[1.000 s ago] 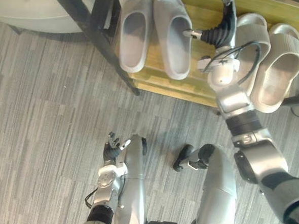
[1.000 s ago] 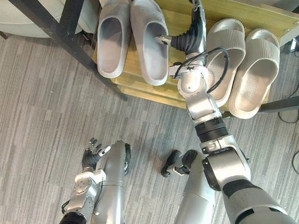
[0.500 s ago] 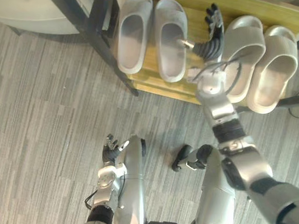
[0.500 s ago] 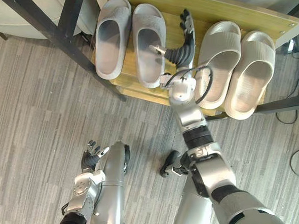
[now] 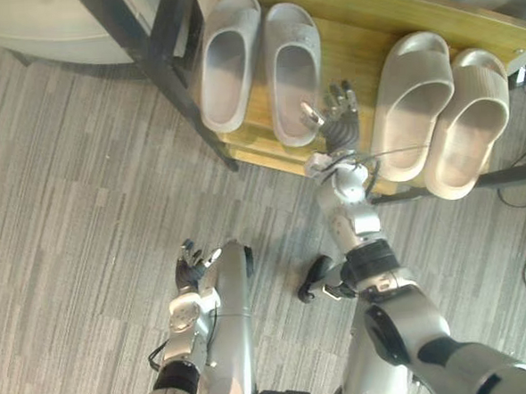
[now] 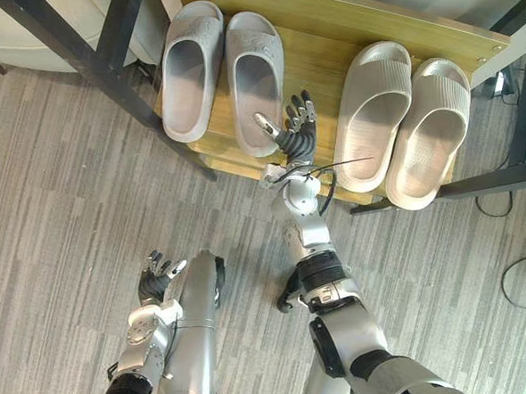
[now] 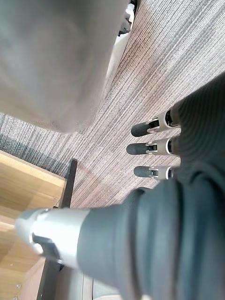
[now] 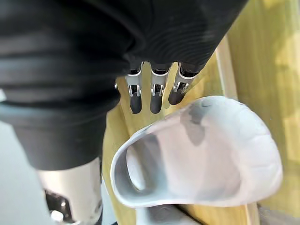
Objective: Organize the slippers on the shoe rack
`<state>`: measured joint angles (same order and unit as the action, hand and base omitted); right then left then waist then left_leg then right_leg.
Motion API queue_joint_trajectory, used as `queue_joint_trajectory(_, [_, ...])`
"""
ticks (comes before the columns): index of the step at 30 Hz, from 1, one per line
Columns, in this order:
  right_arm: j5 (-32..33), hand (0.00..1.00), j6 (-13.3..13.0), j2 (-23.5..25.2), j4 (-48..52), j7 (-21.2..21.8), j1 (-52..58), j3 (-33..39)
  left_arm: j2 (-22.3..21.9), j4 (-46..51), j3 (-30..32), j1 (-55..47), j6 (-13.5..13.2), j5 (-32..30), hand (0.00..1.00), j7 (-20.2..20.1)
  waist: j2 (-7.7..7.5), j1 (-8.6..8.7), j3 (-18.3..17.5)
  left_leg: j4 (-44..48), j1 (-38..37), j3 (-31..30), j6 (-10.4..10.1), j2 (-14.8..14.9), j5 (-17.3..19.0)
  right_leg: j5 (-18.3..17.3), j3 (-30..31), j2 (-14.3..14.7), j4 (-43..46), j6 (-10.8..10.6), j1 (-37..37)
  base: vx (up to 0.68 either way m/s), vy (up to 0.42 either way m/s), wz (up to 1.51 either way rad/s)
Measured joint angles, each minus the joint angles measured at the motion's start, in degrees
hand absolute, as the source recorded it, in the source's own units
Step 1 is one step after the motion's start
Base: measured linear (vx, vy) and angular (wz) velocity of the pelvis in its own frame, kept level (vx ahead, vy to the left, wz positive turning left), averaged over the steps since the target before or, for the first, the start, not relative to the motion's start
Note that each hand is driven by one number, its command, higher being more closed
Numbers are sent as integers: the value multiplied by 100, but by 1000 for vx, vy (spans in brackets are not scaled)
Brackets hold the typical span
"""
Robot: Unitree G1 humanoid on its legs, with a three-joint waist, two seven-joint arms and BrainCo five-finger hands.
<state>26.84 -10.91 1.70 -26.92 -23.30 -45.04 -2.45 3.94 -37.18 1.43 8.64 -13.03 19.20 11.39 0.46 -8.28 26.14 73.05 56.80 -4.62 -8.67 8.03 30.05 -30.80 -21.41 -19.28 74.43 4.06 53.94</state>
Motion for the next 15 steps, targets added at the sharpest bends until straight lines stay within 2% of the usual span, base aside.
queue_joint_trajectory(6, [511, 0, -178, 52, -131, 80, -16, -10, -32, -74, 61, 85, 63, -1, 0, 89, -2, -3, -1, 1, 6, -39, -23, -32, -13, 0, -26, -1, 1, 0, -15, 0, 0, 0])
queue_joint_trajectory(15, [1158, 0, -205, 95, -353, 80, -202, -125, -66, -125, 104, 143, 99, 0, 0, 129, -2, -18, -2, 1, 14, -146, -38, -72, -38, -6, -145, -18, -10, -10, -111, 8, -9, 3])
